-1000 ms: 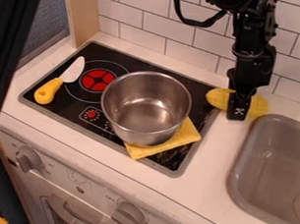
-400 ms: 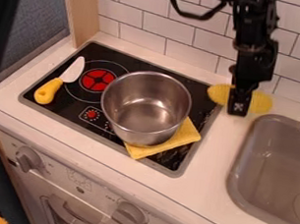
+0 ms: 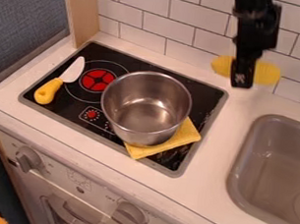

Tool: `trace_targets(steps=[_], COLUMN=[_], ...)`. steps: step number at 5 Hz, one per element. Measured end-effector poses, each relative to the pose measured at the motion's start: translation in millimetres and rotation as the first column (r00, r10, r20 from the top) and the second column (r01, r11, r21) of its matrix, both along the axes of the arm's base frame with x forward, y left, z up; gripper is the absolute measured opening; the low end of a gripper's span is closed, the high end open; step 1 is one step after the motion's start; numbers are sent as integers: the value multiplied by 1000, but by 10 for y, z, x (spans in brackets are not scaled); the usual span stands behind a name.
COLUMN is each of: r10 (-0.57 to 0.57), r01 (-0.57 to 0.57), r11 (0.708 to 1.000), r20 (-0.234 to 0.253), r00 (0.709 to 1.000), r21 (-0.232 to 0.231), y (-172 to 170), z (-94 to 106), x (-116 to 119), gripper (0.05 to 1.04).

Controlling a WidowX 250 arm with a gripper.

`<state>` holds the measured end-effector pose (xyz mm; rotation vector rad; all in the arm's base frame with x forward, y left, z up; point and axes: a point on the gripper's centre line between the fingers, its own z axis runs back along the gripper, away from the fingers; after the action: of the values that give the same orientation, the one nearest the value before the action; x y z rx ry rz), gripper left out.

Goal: Put the object between the knife and the silver pot that is on the yellow cloth

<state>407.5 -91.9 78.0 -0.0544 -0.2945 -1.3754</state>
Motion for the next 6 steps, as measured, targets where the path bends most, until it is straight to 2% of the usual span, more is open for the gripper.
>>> trace_targets(steps=[1,2,3,4,5,6], r10=[61,195,331,473,623,759], r01=[-61,-194,-331,-475,-624,-763], r11=[998,981,943,880,781,647], r20=[-1,-82,-70,-94,-102,-90], r00=[998,977,941,876,776,644], r21=[-7,28,18,2,17,-2], y=[277,711,1105,1426,1723,1883], z=[268,441,639,672,624,530], x=[-40,-111,-250,-464,-700,-955], gripper=[644,644,644,644,644,644])
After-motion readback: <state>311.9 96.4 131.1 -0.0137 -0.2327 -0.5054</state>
